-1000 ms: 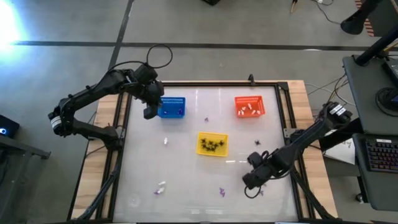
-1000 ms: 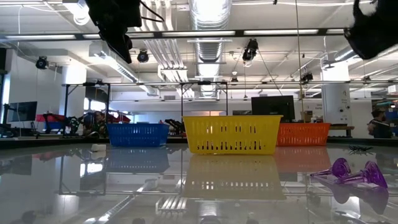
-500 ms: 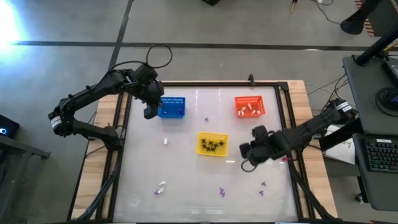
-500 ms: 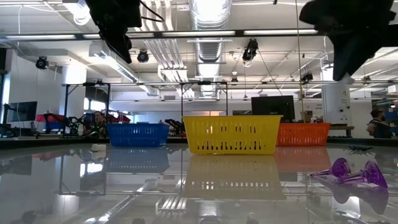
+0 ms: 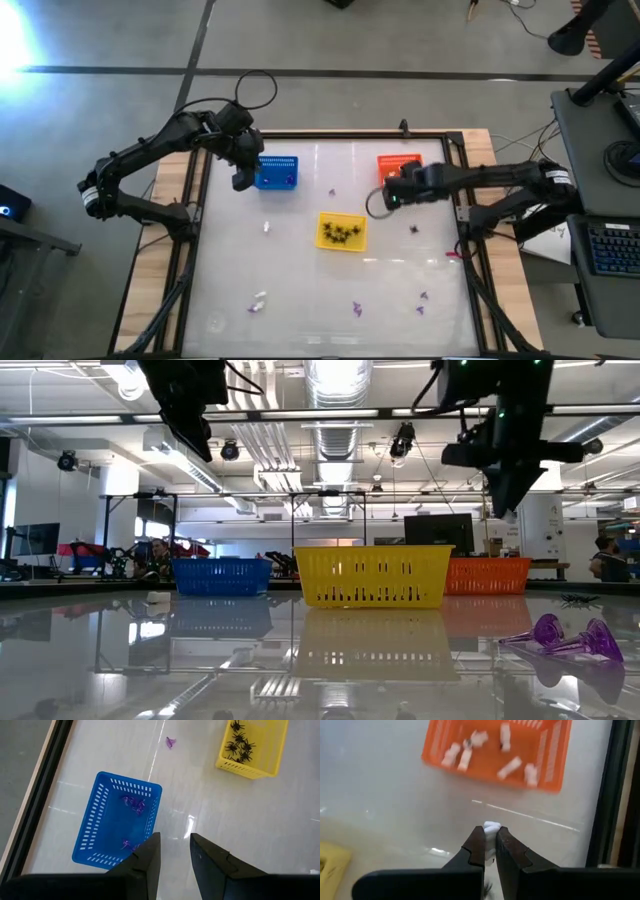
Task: Sort Halloween decoration
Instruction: Put the white skeleton toy into the orange bin
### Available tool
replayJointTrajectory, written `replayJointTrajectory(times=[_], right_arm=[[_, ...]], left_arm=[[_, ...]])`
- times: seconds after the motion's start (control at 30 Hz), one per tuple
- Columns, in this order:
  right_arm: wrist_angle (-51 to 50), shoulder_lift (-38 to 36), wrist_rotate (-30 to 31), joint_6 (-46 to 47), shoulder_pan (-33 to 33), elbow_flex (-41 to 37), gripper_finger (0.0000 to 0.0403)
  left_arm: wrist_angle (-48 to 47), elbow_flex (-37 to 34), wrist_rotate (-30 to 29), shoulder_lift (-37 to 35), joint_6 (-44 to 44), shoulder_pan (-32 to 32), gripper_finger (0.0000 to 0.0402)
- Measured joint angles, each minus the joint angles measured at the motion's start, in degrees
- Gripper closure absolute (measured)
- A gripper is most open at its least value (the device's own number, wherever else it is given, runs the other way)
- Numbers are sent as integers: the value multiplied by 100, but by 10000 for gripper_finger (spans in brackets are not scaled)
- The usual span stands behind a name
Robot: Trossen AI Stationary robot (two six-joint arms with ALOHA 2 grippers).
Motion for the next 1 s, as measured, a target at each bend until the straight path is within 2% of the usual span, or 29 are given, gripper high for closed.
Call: replayJointTrajectory(times=[0.3,0.5,0.7,0.8,1.0], right_arm=[[1097,2,-121,-2254,-1619,0,390],[1619,2,-849,-3342,-2492,-15,390],[1853,7,-919,-4067,-2769,-53,390],[1871,7,-918,-4284,-2775,-55,386],[1892,7,-903,-4517,-2775,-59,326]], left_arm=[[2,-2,-5,0,2,-2,314],[76,-11,-7,0,-183,-1,314],[81,-16,-426,0,-429,0,314],[81,-17,-449,0,-457,0,314],[81,-18,-444,0,-604,-2,312]])
